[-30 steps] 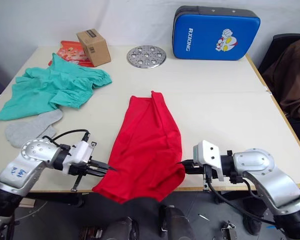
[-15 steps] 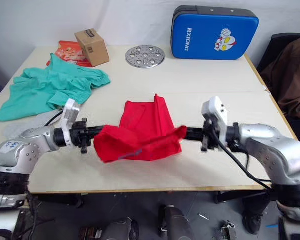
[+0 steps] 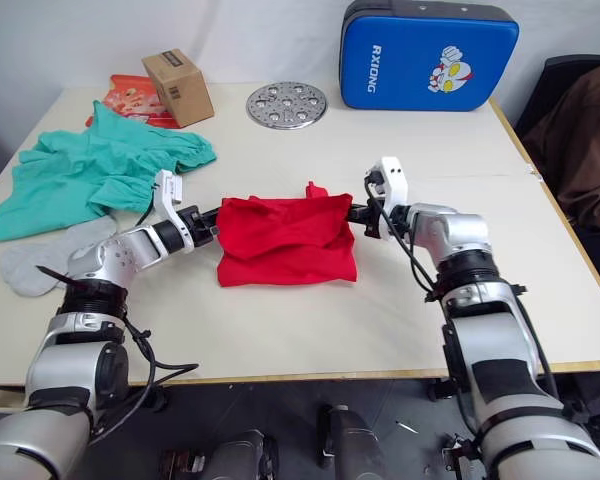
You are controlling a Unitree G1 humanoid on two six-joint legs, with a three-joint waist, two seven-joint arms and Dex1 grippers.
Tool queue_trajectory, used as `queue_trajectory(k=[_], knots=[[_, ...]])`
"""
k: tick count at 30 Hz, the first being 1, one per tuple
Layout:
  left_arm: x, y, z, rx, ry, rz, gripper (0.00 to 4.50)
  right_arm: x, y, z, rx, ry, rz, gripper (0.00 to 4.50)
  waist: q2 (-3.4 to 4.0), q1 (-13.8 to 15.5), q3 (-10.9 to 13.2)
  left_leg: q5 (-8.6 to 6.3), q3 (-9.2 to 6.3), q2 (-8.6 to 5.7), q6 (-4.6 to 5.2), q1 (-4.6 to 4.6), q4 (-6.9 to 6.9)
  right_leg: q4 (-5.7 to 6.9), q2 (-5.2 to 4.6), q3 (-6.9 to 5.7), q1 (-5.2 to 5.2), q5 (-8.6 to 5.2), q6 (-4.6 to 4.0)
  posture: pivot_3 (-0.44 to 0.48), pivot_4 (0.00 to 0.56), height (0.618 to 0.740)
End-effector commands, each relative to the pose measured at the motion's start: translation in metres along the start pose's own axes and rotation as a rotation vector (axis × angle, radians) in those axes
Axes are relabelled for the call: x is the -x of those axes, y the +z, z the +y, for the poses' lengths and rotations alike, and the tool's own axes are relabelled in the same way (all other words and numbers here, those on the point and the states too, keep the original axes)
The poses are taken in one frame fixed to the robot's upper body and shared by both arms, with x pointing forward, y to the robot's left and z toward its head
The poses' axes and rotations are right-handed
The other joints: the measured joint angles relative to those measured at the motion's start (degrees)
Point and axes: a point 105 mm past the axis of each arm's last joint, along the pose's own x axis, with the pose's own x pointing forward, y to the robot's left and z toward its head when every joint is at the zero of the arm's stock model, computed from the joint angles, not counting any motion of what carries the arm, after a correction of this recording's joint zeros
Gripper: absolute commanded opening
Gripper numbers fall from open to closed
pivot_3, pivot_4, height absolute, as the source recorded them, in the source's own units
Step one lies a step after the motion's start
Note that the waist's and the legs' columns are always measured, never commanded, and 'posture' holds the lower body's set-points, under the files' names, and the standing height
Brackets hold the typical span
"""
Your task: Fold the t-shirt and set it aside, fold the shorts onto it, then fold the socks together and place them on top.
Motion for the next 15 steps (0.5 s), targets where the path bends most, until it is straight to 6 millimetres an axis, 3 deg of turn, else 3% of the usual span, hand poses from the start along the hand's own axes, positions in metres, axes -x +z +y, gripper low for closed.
queue_trajectory(k=[1,5,7,12,15], knots=[[-0.004,0.008,0.008,0.008,0.062,-0.037,0.00,-0.002,0.014,-0.008,-0.038,-0.052,-0.071,0.02,0.00,-0.52,0.00,0.01,0.00,0.00,-0.02,-0.06,0.00,0.03,-0.01,0.01,-0.06,0.00,0.00,0.000,0.150,0.740],[-0.005,0.006,0.019,0.106,0.126,-0.057,0.00,-0.001,0.009,-0.018,-0.093,-0.117,-0.060,0.02,0.00,-0.82,0.00,0.03,0.10,0.00,-0.06,-0.01,0.01,0.11,-0.02,0.07,-0.09,0.00,-0.01,0.000,0.150,0.740],[-0.002,0.011,0.025,0.160,0.157,-0.087,0.00,0.002,0.012,-0.022,-0.141,-0.123,-0.083,0.68,0.00,-0.90,0.00,0.05,0.12,0.00,-0.10,0.04,0.00,0.15,-0.02,0.09,-0.09,0.01,-0.02,0.000,0.150,0.740],[0.011,0.027,0.032,0.187,0.183,-0.122,1.32,0.022,0.033,-0.024,-0.243,-0.088,-0.138,2.39,0.00,-1.17,0.00,0.08,0.16,0.01,-0.17,0.08,-0.03,0.20,-0.02,0.12,-0.10,0.01,-0.04,0.000,0.150,0.740],[0.025,0.040,0.030,0.133,0.166,-0.109,2.21,0.039,0.036,-0.020,-0.077,-0.067,-0.078,3.36,0.01,-1.46,0.01,0.08,0.17,0.01,-0.19,0.09,-0.06,0.22,-0.02,0.14,-0.12,0.01,-0.06,0.000,0.150,0.740]])
